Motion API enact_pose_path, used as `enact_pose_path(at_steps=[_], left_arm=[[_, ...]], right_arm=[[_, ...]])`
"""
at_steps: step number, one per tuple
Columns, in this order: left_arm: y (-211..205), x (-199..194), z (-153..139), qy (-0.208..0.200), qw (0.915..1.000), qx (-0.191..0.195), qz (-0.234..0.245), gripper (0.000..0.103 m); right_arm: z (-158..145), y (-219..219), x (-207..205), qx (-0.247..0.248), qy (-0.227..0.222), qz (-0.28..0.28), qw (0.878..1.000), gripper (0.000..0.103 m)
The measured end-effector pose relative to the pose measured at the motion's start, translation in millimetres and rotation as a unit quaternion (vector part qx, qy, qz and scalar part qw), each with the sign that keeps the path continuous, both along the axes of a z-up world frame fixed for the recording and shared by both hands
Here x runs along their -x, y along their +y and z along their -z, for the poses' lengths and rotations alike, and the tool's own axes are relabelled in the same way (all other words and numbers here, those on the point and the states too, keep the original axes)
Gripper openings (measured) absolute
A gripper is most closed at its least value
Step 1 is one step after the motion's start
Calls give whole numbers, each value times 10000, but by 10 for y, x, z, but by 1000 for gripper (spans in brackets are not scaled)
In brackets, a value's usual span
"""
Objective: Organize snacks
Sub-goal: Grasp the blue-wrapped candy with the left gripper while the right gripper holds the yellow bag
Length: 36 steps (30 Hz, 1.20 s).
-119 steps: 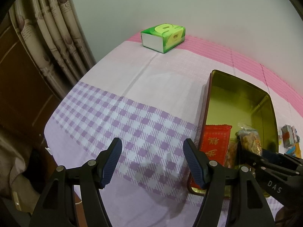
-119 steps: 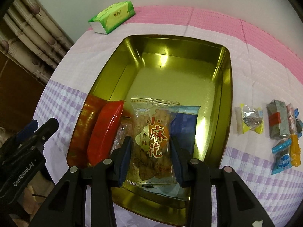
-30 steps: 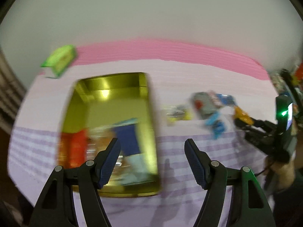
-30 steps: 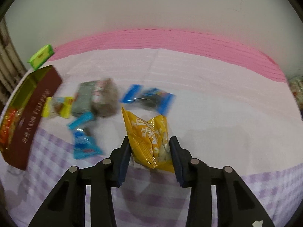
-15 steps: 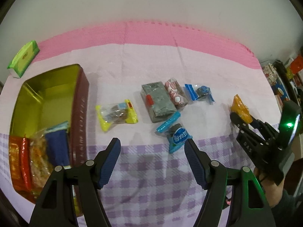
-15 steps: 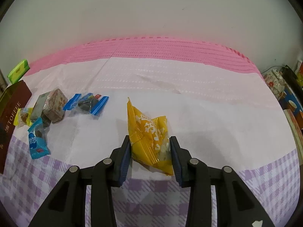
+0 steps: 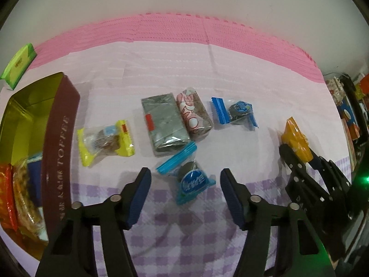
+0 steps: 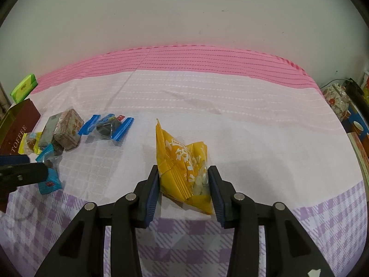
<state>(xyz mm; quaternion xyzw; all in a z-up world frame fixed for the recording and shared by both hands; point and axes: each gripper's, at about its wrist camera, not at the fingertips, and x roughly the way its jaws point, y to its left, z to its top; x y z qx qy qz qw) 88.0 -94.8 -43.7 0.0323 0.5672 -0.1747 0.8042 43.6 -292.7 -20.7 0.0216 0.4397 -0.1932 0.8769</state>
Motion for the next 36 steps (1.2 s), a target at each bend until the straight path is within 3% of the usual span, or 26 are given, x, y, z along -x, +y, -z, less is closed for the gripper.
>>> enact_pose_path(at_steps=[10, 13, 36], left_arm=[[90, -4, 65, -107, 9994, -110, 313, 48], [131, 30, 68, -130, 9988, -140, 453, 31], [240, 210, -24, -376, 9955, -354, 795, 25]], right_arm=[[10, 17, -29, 2, -4, -1, 10000, 39], [11, 19, -42, 3, -4, 0, 10000, 39], [22, 30, -69, 3, -10, -2, 10000, 39]])
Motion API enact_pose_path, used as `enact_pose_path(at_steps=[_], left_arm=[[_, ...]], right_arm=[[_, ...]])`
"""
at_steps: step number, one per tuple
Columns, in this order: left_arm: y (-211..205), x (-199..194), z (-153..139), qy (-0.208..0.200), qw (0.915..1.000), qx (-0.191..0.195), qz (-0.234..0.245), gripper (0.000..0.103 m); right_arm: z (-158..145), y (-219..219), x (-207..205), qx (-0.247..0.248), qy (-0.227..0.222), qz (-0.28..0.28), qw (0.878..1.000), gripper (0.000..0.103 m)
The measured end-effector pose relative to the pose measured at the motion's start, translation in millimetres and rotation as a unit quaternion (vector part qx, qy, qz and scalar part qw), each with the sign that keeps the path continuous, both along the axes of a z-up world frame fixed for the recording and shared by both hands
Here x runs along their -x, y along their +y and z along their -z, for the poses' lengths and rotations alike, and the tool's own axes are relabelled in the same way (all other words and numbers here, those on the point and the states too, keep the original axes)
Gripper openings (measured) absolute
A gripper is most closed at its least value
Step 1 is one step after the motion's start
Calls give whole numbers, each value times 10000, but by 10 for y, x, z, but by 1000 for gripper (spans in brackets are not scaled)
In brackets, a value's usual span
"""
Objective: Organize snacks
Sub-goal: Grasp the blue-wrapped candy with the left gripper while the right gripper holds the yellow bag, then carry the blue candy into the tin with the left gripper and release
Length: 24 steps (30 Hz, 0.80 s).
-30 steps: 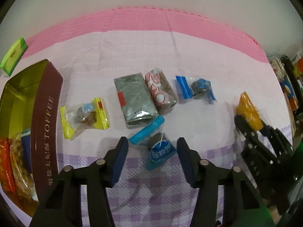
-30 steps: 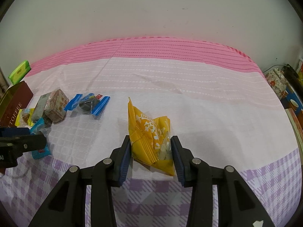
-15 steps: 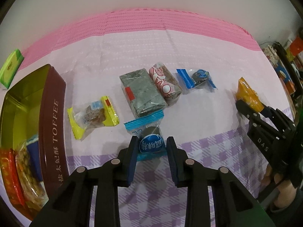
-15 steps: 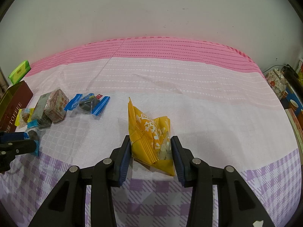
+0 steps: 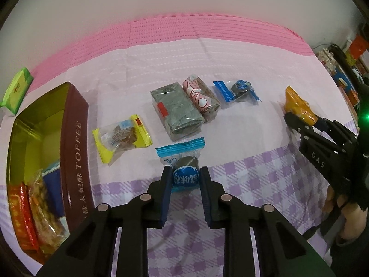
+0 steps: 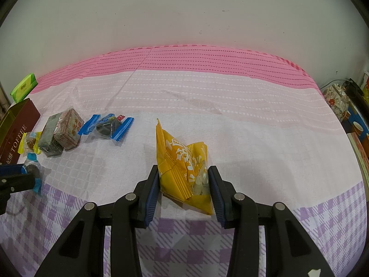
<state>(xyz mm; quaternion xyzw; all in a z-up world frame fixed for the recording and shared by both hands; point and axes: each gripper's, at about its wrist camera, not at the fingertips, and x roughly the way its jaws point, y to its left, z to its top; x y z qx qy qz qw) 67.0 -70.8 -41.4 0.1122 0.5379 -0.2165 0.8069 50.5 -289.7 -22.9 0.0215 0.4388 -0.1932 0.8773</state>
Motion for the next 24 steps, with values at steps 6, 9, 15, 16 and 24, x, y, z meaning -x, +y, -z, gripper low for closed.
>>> enact_pose_path(at_steps=[6, 9, 15, 16, 24], left_arm=[[97, 57, -57, 0, 10000, 16, 54, 24], [148, 75, -107, -34, 10000, -4, 52, 24], [247, 70, -259, -80, 9999, 88, -27, 24], [278, 67, -299, -128, 9999, 86, -38, 24], [723, -238, -538, -482, 9975, -83, -510, 24]], right_arm=[[0, 0, -6, -1, -1, -1, 10000, 40], [0, -1, -6, -1, -1, -2, 10000, 40], [1, 2, -9, 0, -1, -2, 10000, 40], [1, 3, -10, 1, 0, -2, 10000, 40], [0, -6, 10, 5, 1, -2, 10000, 40]])
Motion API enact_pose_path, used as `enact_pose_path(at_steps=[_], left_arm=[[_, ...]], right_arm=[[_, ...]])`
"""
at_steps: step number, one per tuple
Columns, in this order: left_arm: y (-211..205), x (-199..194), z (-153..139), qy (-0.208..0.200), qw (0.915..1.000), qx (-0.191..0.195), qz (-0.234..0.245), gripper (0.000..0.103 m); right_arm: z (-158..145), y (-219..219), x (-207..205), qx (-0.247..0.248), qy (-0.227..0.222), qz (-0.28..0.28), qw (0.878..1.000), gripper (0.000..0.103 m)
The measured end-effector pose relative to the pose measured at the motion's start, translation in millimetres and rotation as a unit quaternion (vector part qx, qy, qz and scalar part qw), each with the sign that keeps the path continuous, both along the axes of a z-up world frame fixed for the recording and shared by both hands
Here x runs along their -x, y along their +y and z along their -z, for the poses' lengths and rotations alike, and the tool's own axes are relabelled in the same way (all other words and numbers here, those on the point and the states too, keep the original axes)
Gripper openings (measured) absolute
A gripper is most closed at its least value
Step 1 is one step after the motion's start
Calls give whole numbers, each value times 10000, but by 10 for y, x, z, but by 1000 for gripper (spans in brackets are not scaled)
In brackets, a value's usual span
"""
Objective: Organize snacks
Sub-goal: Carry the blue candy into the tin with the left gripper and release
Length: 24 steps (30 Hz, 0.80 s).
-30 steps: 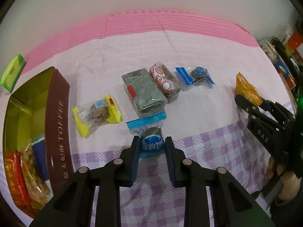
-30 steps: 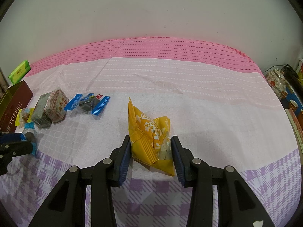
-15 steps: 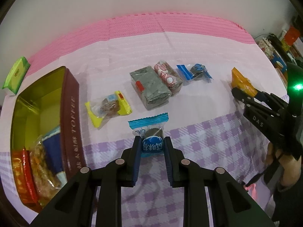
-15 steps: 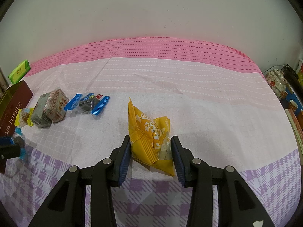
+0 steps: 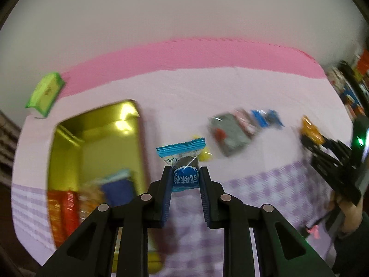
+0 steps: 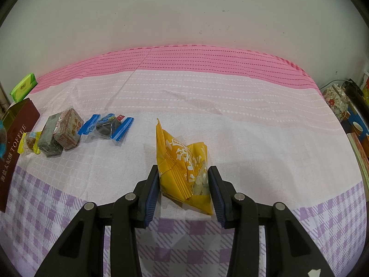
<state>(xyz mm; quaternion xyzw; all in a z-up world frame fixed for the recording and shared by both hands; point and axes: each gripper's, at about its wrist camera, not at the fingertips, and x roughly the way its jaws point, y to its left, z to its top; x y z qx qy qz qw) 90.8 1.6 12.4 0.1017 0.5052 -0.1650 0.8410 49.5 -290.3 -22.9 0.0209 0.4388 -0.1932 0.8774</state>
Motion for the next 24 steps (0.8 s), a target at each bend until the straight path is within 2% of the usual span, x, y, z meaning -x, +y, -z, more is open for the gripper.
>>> enact_pose_path(at_steps=[7, 13, 24], left_arm=[[553, -437, 31, -183, 9971, -359, -641, 24], [977, -720, 221, -60, 9927, -599, -1046, 24], [1164, -882, 540, 210, 9889, -822, -1217, 24]], right_arm=[[10, 9, -19, 7, -1, 7, 10000, 40], [18, 26, -74, 11, 0, 9, 10000, 40], [10, 4, -65, 14, 1, 7, 10000, 40]])
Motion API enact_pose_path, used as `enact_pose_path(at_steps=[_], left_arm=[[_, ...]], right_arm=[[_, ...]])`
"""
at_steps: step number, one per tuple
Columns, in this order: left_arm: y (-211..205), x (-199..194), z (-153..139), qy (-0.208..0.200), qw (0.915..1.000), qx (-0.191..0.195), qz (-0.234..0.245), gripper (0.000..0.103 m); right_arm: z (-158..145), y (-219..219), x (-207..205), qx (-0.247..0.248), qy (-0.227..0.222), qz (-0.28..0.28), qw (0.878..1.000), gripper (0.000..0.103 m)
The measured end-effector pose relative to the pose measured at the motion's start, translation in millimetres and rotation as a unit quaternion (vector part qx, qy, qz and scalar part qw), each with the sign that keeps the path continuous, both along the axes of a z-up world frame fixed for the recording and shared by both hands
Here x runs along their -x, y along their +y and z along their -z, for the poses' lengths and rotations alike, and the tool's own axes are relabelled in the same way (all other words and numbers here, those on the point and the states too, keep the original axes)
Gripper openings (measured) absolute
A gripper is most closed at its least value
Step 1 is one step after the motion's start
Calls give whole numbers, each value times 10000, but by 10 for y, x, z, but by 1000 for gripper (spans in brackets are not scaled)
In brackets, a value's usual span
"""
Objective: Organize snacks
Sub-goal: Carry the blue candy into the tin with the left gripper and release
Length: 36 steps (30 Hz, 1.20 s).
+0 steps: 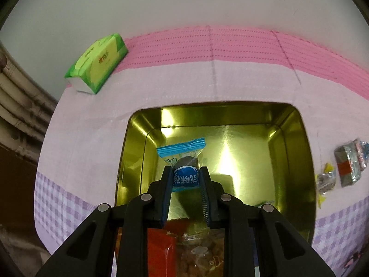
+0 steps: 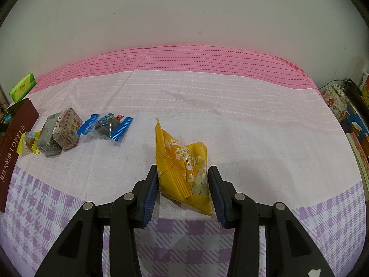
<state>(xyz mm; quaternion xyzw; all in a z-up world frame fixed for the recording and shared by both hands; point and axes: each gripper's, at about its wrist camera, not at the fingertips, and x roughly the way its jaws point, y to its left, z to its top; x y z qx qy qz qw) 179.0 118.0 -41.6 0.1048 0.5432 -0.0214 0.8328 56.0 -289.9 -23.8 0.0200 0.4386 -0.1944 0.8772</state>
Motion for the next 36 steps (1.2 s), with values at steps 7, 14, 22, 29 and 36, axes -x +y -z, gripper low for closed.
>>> enact_pose_path(at_steps=[7, 14, 22, 29, 36], left_arm=[[-5, -17, 34, 29, 9999, -108, 23, 24], [0, -28, 66, 61, 9999, -114, 5, 25], [2, -41, 74, 85, 9999, -110, -36, 26], [25, -22, 76, 87, 9999, -101, -9, 27], [-8, 75, -24, -75, 9998, -73, 155, 27]], right_arm=[[-5, -13, 2, 1, 1, -4, 10000, 40], [-7, -22, -11, 6, 3, -6, 10000, 41], [-13, -41, -2, 6, 4, -8, 10000, 42], [-15, -65, -28, 9, 6, -3, 10000, 42], [-21, -79, -20, 10, 7, -5, 10000, 43]])
